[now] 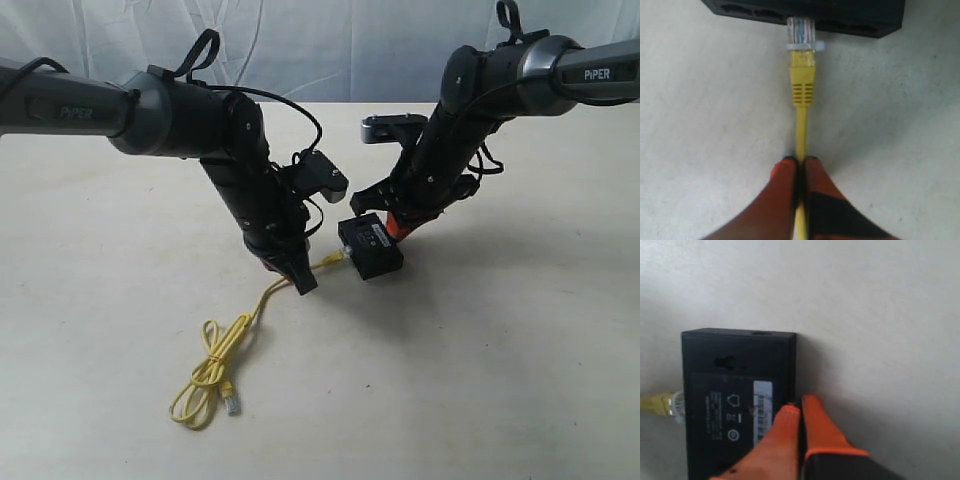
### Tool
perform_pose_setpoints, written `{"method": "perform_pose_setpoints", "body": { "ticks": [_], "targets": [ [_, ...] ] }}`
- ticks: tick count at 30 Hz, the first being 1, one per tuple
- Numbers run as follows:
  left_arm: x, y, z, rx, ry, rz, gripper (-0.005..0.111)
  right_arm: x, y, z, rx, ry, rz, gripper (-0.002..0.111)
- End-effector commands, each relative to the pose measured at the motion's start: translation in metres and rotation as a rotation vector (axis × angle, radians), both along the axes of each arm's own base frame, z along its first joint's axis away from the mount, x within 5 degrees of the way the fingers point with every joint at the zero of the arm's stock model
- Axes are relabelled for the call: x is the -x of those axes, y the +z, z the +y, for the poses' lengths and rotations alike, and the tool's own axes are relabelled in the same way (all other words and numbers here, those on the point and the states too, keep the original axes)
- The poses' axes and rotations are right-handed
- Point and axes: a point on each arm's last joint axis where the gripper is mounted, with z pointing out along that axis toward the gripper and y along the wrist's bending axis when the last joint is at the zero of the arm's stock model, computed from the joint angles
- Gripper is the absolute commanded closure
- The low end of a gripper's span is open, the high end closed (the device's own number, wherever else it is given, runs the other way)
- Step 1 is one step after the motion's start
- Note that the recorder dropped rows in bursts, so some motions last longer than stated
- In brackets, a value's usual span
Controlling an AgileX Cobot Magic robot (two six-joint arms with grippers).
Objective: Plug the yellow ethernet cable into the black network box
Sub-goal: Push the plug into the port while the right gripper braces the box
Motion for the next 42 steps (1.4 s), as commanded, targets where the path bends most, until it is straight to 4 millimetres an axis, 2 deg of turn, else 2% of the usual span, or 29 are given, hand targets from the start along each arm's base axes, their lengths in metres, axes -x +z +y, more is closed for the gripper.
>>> {"method": "perform_pose_setpoints", "body": {
  "ticks": [1, 11, 34, 42],
  "targets": [
    [-0.0008, -0.0014, -0.0024, 0.007, -0.002, -0.008, 0.107, 0.0018, 0.0036, 0.0060, -0.077, 0.033, 0.001, 0.109],
    [-0.0034, -0.0009, -0.0033, 0.014, -0.068, -0.061, 0.107, 0.0037, 0.0043, 0.0081, -0.096, 0.141, -0.015, 0.109],
    [-0.0040, -0.0003, -0.0048, 0.032, -0.051, -0.063, 0.107, 0.0053, 0.0043, 0.0075, -0.100, 0.125, 0.013, 0.109],
    [-0.0038, -0.0005, -0.0044, 0.026, -0.056, -0.062, 0.107, 0.0032, 0.0013, -0.0012, 0.002, 0.108, 0.000, 0.109]
  ]
}}
